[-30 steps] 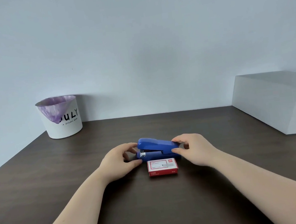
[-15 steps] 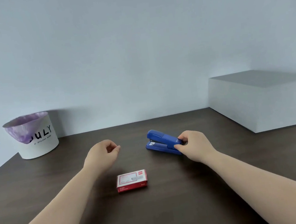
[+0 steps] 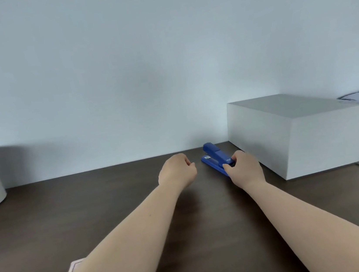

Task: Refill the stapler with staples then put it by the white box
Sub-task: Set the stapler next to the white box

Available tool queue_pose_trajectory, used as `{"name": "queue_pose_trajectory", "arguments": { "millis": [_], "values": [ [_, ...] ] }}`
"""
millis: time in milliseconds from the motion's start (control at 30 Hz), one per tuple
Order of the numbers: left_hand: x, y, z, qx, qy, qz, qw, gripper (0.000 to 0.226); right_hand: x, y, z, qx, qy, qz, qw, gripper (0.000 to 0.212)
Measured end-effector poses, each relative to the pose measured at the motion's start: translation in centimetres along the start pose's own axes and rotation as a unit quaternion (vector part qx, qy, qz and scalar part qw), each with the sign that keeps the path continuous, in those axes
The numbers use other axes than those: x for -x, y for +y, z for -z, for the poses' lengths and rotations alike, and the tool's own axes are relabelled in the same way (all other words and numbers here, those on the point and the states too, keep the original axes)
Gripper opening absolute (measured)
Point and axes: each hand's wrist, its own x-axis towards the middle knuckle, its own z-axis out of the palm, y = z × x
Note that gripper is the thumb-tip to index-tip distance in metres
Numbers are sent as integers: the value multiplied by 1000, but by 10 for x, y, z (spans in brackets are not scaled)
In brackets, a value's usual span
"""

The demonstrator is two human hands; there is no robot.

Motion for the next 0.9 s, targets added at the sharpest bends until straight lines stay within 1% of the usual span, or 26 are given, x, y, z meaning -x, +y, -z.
{"name": "queue_pose_trajectory", "arguments": {
  "millis": [200, 367, 533, 667, 767, 833, 900],
  "values": [
    [-32, 17, -40, -6, -16, 2, 1000, 22, -37, 20, 0, 31, 21, -3, 999, 20],
    [-47, 21, -62, -11, 2, 5, 1000, 21, -60, 24, -6, 50, 43, -17, 998, 22],
    [-57, 22, -69, -13, -3, 0, 1000, 23, -77, 22, -7, 75, 69, 17, 995, 26],
    [-57, 21, -71, -7, -12, -6, 1000, 22, -88, 32, -19, 94, 88, 10, 992, 19],
    [-56, 18, -73, -4, -12, -7, 1000, 21, -84, 36, -23, 137, 71, 49, 987, 26],
    [-55, 18, -73, -6, -17, -10, 1000, 21, -82, 37, -24, 179, 43, 68, 981, 27],
    [-55, 18, -74, 2, -18, -11, 1000, 22, -80, 37, -23, 191, 20, 63, 979, 25]
  ]
}}
